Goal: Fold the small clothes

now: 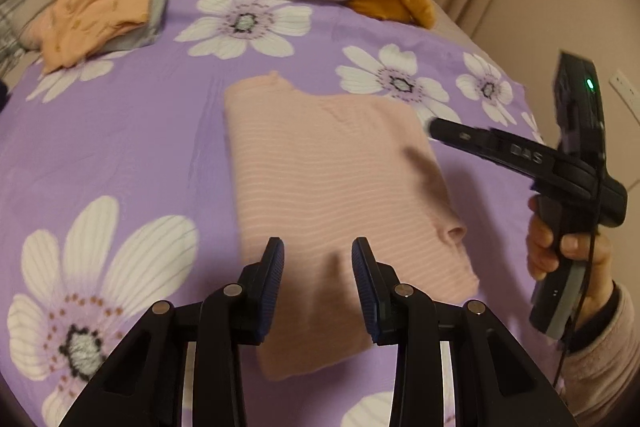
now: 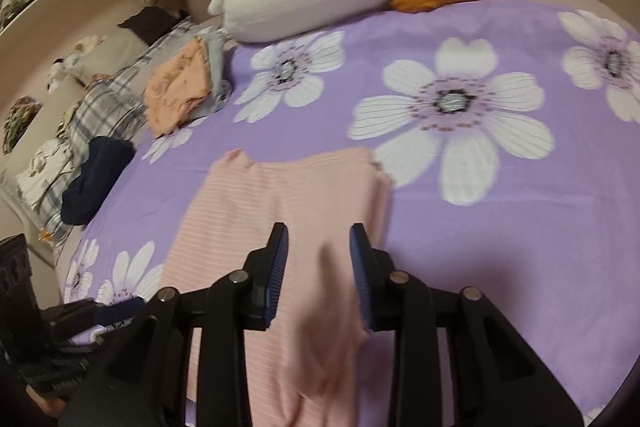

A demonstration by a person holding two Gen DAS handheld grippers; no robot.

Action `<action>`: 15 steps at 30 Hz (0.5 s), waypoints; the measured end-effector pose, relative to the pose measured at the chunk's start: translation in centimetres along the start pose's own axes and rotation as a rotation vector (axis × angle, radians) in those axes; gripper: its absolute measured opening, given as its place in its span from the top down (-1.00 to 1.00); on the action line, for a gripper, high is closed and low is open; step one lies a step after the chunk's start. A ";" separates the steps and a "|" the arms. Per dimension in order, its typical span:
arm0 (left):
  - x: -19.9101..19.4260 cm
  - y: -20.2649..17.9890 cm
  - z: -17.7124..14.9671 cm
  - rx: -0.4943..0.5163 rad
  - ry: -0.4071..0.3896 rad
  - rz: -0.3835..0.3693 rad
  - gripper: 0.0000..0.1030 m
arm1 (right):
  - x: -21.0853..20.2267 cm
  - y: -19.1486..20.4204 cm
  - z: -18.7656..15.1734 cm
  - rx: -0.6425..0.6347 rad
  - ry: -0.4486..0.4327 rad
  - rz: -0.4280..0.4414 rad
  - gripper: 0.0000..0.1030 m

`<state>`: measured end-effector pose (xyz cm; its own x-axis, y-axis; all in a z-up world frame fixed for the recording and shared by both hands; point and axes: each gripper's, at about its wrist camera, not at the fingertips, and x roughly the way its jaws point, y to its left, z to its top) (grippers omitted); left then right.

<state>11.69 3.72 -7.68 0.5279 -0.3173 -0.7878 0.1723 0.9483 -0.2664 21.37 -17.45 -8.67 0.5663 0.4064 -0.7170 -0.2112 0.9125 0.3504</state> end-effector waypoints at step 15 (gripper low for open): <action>2.3 0.0 0.2 0.001 0.037 -0.002 0.40 | 2.1 -1.6 -0.8 0.060 0.063 -0.063 0.62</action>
<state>13.09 3.02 -9.37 0.4967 -0.3189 -0.8072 0.1740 0.9478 -0.2674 22.28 -18.03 -11.20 0.5253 0.3522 -0.7746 -0.1276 0.9326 0.3375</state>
